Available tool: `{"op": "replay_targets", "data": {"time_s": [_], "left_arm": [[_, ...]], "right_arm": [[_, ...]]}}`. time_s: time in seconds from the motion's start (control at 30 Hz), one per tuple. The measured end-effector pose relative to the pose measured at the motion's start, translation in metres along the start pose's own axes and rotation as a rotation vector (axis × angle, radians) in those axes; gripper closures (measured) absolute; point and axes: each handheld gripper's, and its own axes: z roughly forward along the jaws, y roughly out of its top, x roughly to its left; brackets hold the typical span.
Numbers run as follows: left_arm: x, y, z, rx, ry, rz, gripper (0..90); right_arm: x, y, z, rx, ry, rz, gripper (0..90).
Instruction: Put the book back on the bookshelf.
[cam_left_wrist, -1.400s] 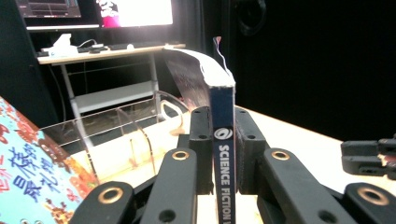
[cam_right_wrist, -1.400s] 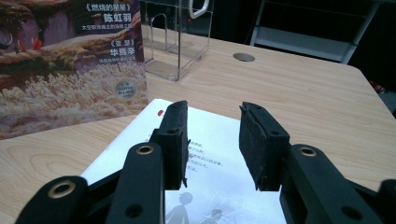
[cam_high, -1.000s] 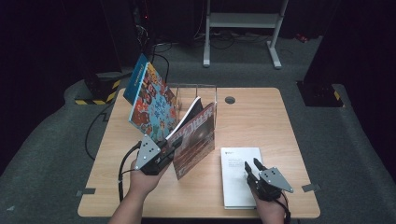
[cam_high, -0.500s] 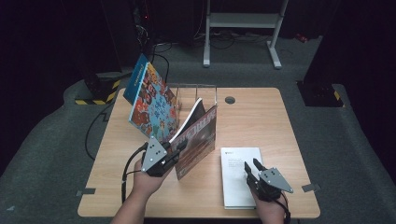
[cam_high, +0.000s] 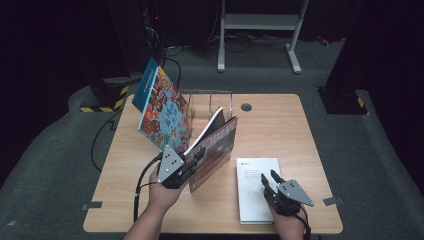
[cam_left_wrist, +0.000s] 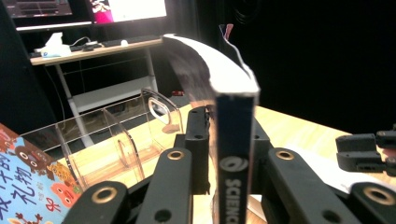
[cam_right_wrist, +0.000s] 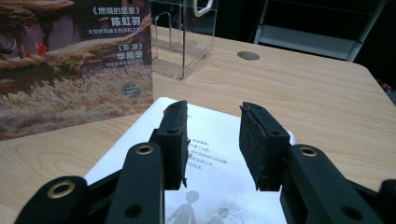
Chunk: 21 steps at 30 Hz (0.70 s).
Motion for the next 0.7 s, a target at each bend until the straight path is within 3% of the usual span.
{"op": "replay_targets", "data": {"time_s": [0.3,0.5,0.7], "left_arm": [[0.003,0.0016,0.0,0.015,0.006,-0.052,82.3],[0.0011,0.0043,0.001,0.04,0.023,-0.036,80.9],[0.0008,0.0043,0.005,0.052,0.012,-0.031,77.4]], "right_arm": [[-0.0002,0.0003,-0.0008,-0.003,0.008,0.008,62.2],[-0.0007,0.0007,-0.0003,0.001,0.015,0.014,62.1],[0.0021,0.0004,0.0005,0.006,0.019,0.009,62.1]]}}
